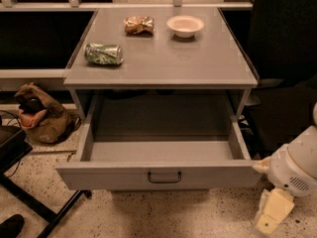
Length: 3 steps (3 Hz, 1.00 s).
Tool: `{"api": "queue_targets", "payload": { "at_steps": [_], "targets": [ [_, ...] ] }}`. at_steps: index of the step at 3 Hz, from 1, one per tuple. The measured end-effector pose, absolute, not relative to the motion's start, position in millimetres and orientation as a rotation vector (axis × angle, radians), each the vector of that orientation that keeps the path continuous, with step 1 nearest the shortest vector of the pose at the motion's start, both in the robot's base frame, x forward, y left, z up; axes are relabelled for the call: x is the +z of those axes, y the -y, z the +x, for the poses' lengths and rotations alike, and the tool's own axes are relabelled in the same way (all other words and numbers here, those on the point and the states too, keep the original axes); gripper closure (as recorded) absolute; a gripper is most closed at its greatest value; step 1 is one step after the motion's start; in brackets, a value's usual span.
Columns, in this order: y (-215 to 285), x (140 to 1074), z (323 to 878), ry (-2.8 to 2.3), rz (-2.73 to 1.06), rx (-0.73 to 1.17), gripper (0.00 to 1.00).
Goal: Close top drawer
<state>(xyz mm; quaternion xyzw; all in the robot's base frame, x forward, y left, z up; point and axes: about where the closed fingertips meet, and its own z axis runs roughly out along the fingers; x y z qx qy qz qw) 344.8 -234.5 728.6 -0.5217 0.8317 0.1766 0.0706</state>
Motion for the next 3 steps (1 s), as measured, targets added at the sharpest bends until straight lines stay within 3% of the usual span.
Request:
{"api": "queue_targets", "payload": {
  "at_steps": [1,3],
  "targets": [
    [217.4,691.2,332.9,-2.501,-1.614,0.653,0.0],
    [202.9,677.3,345.9,-2.46,-1.656,0.691,0.0]
  ]
}}
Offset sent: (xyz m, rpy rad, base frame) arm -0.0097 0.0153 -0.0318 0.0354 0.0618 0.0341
